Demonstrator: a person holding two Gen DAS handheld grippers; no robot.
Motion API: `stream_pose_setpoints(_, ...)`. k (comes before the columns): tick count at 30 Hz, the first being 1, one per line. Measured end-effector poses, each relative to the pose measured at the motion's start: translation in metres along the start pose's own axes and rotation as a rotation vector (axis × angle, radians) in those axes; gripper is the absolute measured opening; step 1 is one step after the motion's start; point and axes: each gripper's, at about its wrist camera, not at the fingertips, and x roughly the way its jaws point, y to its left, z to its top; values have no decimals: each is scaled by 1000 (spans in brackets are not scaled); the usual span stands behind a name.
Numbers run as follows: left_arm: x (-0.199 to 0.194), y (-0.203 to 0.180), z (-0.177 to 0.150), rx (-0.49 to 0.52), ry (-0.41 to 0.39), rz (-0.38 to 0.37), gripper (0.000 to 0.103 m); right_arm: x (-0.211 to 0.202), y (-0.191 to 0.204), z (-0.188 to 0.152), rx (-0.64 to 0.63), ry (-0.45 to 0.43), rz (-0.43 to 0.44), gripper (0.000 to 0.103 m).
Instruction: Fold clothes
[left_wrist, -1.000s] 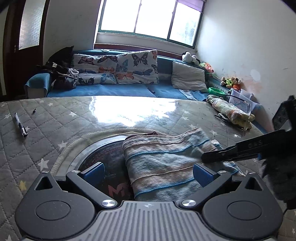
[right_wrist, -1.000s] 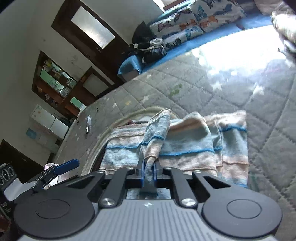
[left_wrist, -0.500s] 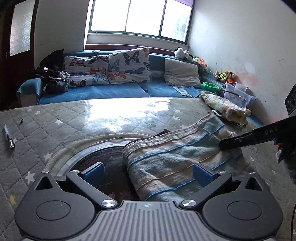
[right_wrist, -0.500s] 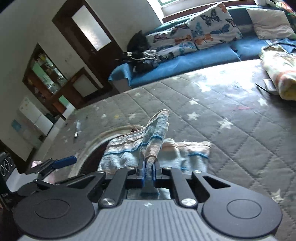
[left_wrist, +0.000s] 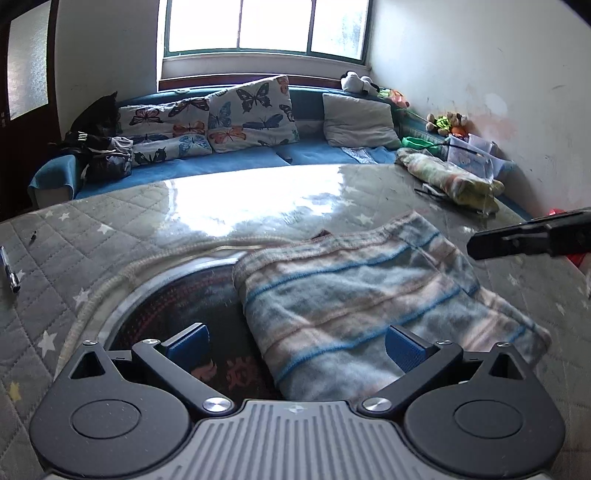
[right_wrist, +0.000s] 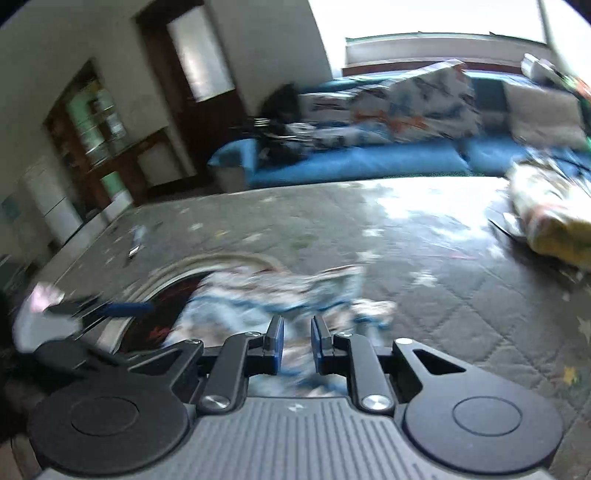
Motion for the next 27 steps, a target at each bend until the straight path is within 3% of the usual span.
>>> stream_pose_setpoints(7,-14,-13,-21,77,-4,-13,103,-1,33,-34,-166,48,-5,18)
stream_pose_setpoints(9,-16,-16,-26,102,6,-18,103,0,35,-43,-193,58,-17,26)
stream_pose_setpoints(14,-13,-16,-39,150,35,11,103,1,30,-63,-202,63,-31,27)
stream_pose_setpoints(19,-17,-9,-36,149,33,25,103,-2,29,-55,-177,65,-21,27)
stream_pose_setpoints(27,-13,1,8,85,-55,77,103,9,24,-9,-155,11,-49,28)
